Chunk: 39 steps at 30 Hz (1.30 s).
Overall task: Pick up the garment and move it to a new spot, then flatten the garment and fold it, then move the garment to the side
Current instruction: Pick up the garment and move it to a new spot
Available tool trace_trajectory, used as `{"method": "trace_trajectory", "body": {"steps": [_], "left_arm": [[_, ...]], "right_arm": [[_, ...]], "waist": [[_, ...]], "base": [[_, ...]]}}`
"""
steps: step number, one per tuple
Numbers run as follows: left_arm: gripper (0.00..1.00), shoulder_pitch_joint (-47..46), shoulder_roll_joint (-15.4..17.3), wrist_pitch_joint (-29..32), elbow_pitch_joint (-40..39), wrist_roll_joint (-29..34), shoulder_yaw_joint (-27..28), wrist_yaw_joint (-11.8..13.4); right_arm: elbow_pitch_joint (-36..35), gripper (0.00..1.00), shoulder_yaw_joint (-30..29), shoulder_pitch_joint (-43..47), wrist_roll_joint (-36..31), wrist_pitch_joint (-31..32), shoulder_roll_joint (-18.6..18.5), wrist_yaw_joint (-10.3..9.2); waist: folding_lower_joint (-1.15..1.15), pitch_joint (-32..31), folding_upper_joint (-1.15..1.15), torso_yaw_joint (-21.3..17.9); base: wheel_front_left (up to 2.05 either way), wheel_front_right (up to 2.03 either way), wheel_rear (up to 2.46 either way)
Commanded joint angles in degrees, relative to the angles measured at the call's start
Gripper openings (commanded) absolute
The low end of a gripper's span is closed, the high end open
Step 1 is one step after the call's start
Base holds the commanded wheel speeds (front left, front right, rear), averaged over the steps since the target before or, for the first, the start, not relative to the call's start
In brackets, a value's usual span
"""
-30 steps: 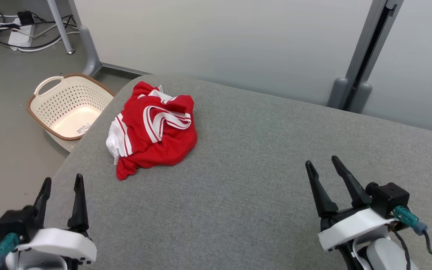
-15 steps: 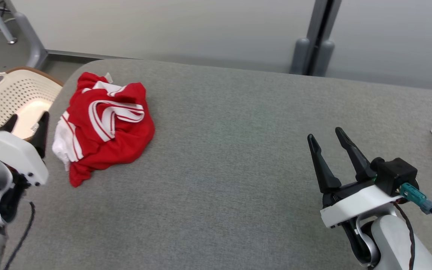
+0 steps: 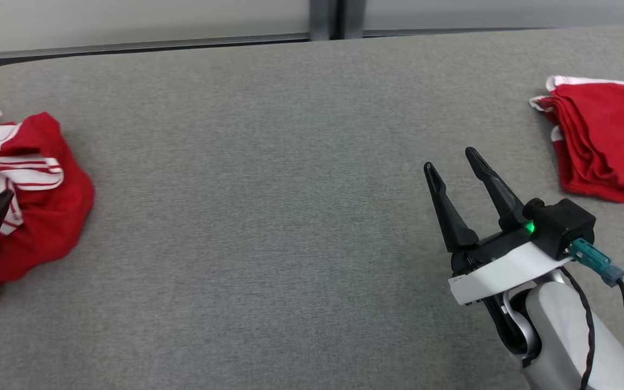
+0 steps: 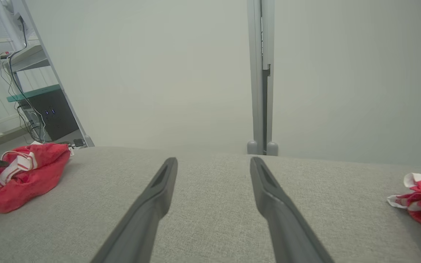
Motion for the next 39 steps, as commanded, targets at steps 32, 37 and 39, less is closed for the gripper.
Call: {"method": "trace_trajectory", "body": {"steps": [32, 37, 39], "left_arm": [[0.00, -4.4, 3.3, 4.8, -25.1, 2.6, -12.8, -4.4], [0.00, -6.8, 0.6, 4.9, -33.7, 1.9, -14.2, -4.2], [0.00, -7.6, -1.1, 4.0, -36.0, 1.9, -14.4, -3.6]], "right_arm": [[6.2, 1.00, -3.4, 5.2, 3.1, -3.1, 2.8, -0.02], [6.0, 1.00, -5.4, 6.0, 2.6, -3.1, 3.1, -0.02], [5.9, 1.00, -6.5, 6.2, 2.4, -3.1, 3.1, -0.02]], "waist": [[0.00, -14.6, 0.00, -9.0], [0.00, -16.1, 0.00, -11.7], [0.00, -16.1, 0.00, -12.5]], "base": [[0.00, 0.00, 0.00], [0.00, 0.00, 0.00], [0.00, 0.00, 0.00]]}}
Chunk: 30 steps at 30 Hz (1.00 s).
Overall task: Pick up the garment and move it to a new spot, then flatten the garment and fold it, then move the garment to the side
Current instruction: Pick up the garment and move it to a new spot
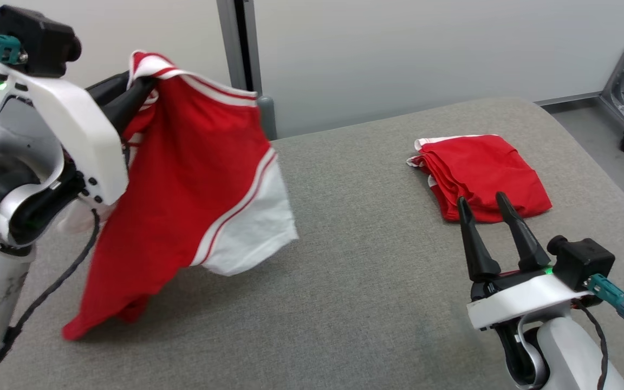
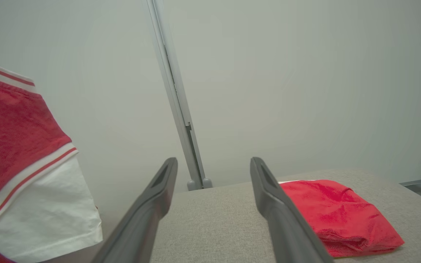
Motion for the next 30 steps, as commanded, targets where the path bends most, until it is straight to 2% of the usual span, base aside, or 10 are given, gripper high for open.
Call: {"method": "trace_trajectory", "body": {"steps": [1, 6, 9, 16, 22, 24, 25, 27, 28, 30], "left_arm": [[0.00, -0.8, -1.0, -0.9, -0.8, -0.4, 0.1, 0.6], [0.00, -2.2, -6.0, -4.6, -4.2, -1.2, 0.6, 2.5], [0.00, 0.9, -7.4, -6.8, -4.6, -2.0, 1.5, 3.8], [0.00, 16.0, -5.9, -15.7, 0.5, -2.9, 5.7, 6.2], [0.00, 26.0, -5.6, -25.6, 12.3, -1.9, 8.1, 5.2], [0.00, 26.6, -5.9, -26.9, 14.4, -1.9, 8.1, 4.9], [0.06, 27.1, -6.0, -28.1, 16.6, -1.5, 7.8, 4.4], [0.60, 27.3, -6.4, -30.5, 20.5, -0.5, 7.0, 3.4], [1.00, 27.1, -6.7, -31.7, 22.4, -0.1, 6.6, 2.9], [1.00, 26.2, -7.2, -34.2, 25.0, 1.3, 5.7, 2.5]], "right_arm": [[-0.2, 1.00, -0.5, 0.6, -0.5, -0.3, 0.0, -0.02], [-1.0, 1.00, -4.0, 1.5, -1.2, -0.2, -0.7, -0.02], [-1.5, 1.00, -5.4, 1.8, -1.7, -0.2, -0.8, -0.02], [-1.4, 1.00, -5.2, 2.2, -1.9, -0.2, -0.6, -0.01], [-0.8, 1.00, -4.4, 2.3, -1.6, -0.2, -1.1, -0.02], [-0.8, 1.00, -4.2, 2.3, -1.6, -0.2, -1.2, -0.02], [-0.7, 1.00, -4.0, 2.2, -1.6, -0.2, -1.3, -0.02], [-0.6, 1.00, -3.8, 1.9, -1.5, 0.0, -1.6, -0.02], [-0.5, 1.00, -3.5, 1.7, -1.5, 0.2, -1.7, -0.01], [-0.5, 1.00, -3.1, 1.6, -1.6, 0.4, -1.8, -0.02]], "waist": [[0.00, -0.5, 0.00, -1.2], [0.00, -0.1, 0.00, -2.0], [0.00, 0.3, 0.00, -2.0], [0.00, 1.6, 0.00, -1.5], [0.00, 2.3, 0.00, -0.2], [0.00, 2.4, 0.00, 0.1], [0.00, 2.4, 0.00, 0.3], [0.00, 2.3, 0.00, 0.8], [0.00, 2.2, 0.00, 1.0], [0.00, 2.0, 0.00, 1.4]], "base": [[0.00, 0.00, 0.00], [0.00, 0.00, 0.00], [0.00, 0.00, 0.00], [0.00, 0.00, 0.00], [0.00, 0.00, 0.00], [0.00, 0.00, 0.00], [0.00, 0.00, 0.00], [0.00, 0.00, 0.00], [0.00, 0.00, 0.00], [0.00, 0.00, 0.00]]}}
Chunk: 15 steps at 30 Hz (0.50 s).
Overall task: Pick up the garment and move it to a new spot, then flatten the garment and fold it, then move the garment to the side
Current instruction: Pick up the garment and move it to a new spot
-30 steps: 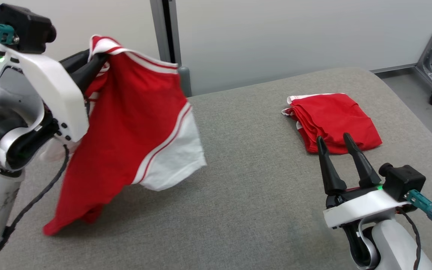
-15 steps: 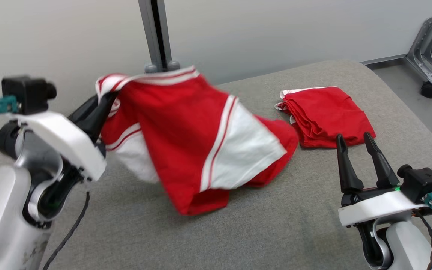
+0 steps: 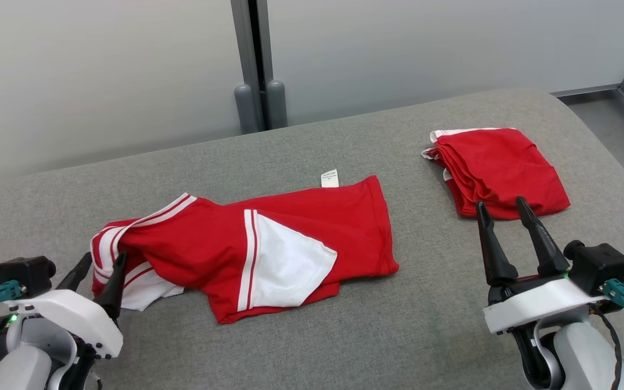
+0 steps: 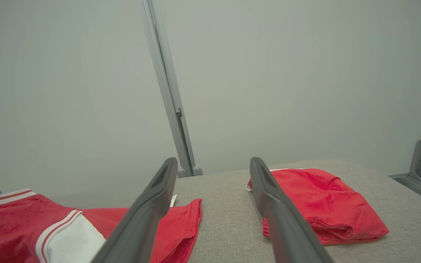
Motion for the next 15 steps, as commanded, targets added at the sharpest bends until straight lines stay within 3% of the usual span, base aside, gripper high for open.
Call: {"method": "trace_trajectory", "body": {"steps": [1, 5, 9, 15], "left_arm": [[1.00, -0.9, -0.4, -1.6, 1.2, 0.7, -0.4, -0.6], [1.00, -1.6, -0.4, -5.4, 2.8, 3.0, -1.7, -0.8], [1.00, 0.0, -0.5, -9.1, 0.5, 4.1, -1.0, 1.1], [1.00, 5.3, -0.5, -12.8, -7.8, 5.4, 1.2, 6.9]], "right_arm": [[0.1, 1.00, 0.1, 0.1, 0.3, 0.3, -0.5, -0.02], [0.2, 1.00, 0.6, 1.0, 0.5, 0.8, -0.8, -0.02], [-0.2, 1.00, 0.6, 1.7, 0.4, 1.0, -0.9, -0.02], [-0.9, 1.00, 0.1, 3.0, 0.0, 1.1, -0.9, -0.02]], "waist": [[0.00, -0.3, 0.00, 0.4], [0.00, -1.1, 0.00, 1.1], [0.00, -1.9, 0.00, 1.5], [0.00, -2.9, 0.00, 1.8]], "base": [[0.00, 0.00, 0.00], [0.00, 0.00, 0.00], [0.00, 0.00, 0.00], [0.00, 0.00, 0.00]]}}
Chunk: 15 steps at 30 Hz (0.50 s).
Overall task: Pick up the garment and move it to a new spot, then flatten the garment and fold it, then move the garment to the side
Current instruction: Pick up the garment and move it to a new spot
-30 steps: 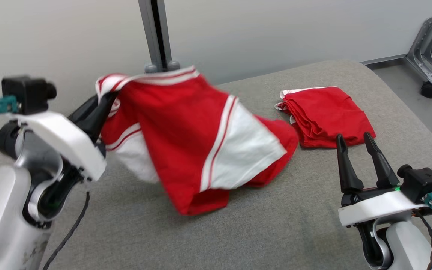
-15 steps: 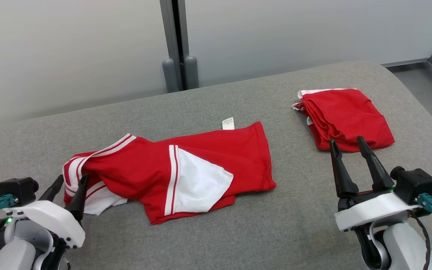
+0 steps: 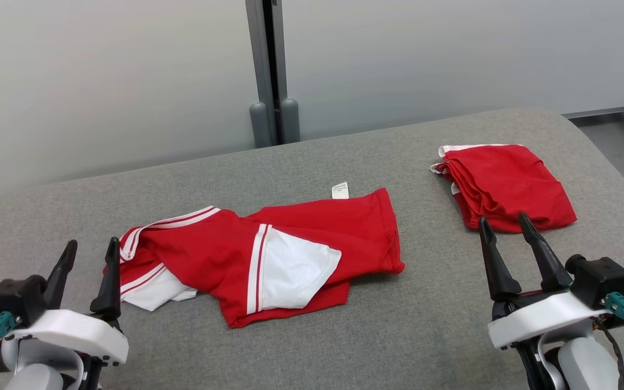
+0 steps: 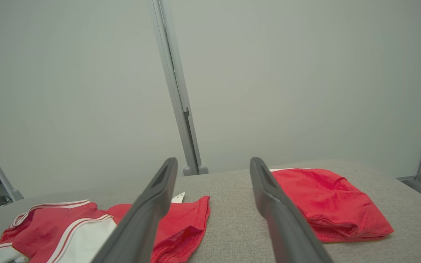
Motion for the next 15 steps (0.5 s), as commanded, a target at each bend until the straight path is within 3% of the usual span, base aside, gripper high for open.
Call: {"method": "trace_trajectory", "body": {"steps": [1, 8, 15], "left_arm": [[1.00, 1.9, 0.2, -0.9, -2.7, 0.8, 0.8, 1.8], [1.00, 12.0, -0.9, -2.8, -16.3, 5.5, 1.6, 8.9], [1.00, 16.3, -2.7, -3.1, -20.1, 6.0, 1.8, 10.7]], "right_arm": [[-0.4, 1.00, -0.2, 1.0, -0.1, 0.1, -0.2, -0.02], [-1.1, 1.00, -1.6, 3.9, -1.1, -0.5, 1.7, -0.02], [-1.2, 1.00, -1.9, 5.0, -1.4, 0.2, 2.0, -0.02]], "waist": [[0.00, -0.3, 0.00, 0.2], [0.00, -0.4, 0.00, 0.9], [0.00, 0.1, 0.00, 1.8]], "base": [[0.00, 0.00, 0.00], [0.00, 0.00, 0.00], [0.00, 0.00, 0.00]]}}
